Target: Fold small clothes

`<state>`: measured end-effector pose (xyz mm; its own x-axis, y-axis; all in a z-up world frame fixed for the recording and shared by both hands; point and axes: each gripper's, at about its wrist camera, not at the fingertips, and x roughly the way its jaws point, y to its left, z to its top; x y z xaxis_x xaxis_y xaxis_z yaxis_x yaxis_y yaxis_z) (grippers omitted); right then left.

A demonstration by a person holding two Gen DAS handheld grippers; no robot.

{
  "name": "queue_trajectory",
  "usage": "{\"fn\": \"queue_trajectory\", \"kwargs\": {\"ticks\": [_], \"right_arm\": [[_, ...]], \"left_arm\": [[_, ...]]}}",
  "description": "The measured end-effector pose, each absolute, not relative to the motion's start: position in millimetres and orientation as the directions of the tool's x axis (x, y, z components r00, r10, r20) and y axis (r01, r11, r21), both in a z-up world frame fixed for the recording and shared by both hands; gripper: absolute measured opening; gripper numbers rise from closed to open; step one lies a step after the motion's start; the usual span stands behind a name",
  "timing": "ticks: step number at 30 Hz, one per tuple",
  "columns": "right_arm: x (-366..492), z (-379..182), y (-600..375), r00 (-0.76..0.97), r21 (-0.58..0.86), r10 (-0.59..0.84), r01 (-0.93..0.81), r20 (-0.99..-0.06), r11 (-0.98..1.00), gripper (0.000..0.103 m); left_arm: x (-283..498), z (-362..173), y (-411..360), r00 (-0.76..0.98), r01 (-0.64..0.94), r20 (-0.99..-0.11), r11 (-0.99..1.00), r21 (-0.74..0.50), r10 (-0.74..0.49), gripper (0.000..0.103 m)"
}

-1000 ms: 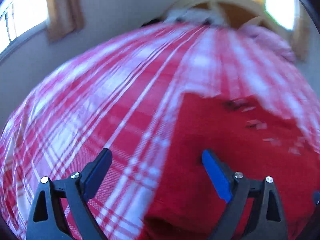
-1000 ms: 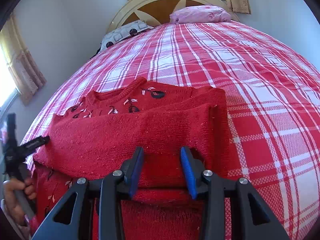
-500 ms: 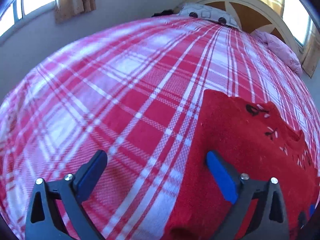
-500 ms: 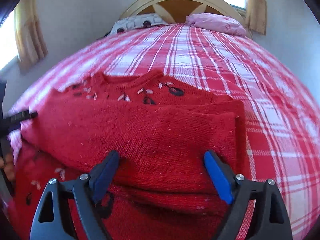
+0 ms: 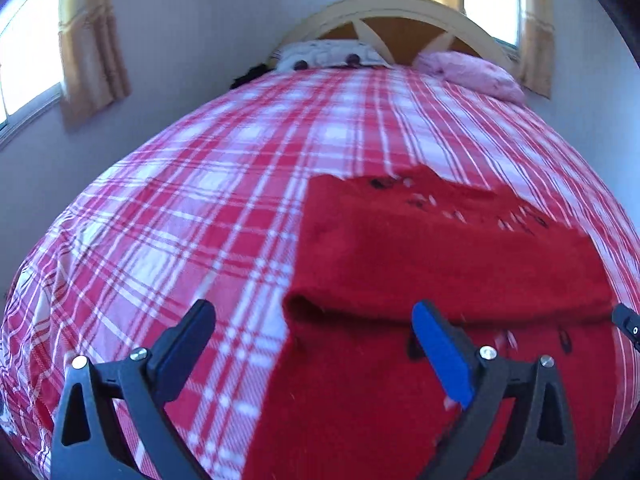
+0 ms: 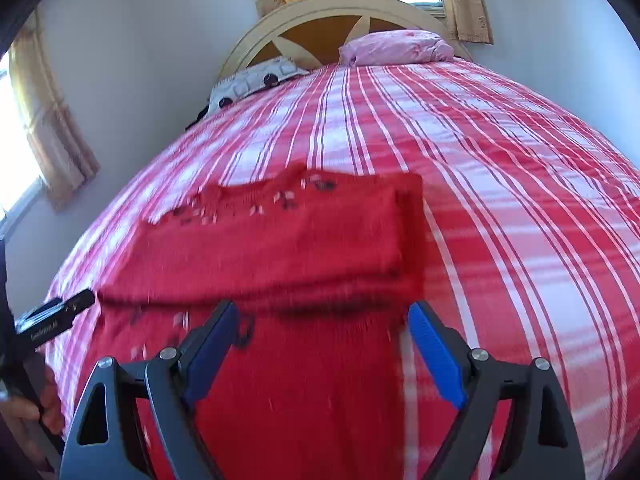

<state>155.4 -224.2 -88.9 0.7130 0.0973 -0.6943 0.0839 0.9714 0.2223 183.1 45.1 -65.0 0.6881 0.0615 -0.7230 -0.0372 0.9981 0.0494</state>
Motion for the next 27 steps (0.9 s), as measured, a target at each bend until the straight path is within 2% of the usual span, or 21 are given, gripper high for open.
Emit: {"fn": "queue_trajectory", "kwargs": {"ticks": [5,10,19,27], "right_arm": [[125.0,-112.4,-222.2,0.664,0.218,0.100,0.097,-0.741,0.971,0.087],[97.8,-115.5,-212.7,0.685,0.139,0.044,0.085,-0.727,0.987,0.087],[48.6,-106.9,-220.0,0.713,0.230,0.091,0.101,-0.695,0.968,0.087],[12.0,-81.5,-234.9,0.742,0.226,0.070,0.111,-0.666,0.968,0.087]], "left_arm": [[161.6,-86.8,31.3,0.654,0.015,-0.754,0.996,0.091,0.059,0.101],[144.9,-106.9,25.7,0.626,0.041,-0.776,0.990,0.138,0.083,0.101],[119.6,-109.5,27.9,0.665,0.017,-0.736,0.983,0.181,0.124,0.102],[104.1,-105.1,27.2,0.677,0.030,-0.727,0.984,0.178,0.111,0.102]]}}
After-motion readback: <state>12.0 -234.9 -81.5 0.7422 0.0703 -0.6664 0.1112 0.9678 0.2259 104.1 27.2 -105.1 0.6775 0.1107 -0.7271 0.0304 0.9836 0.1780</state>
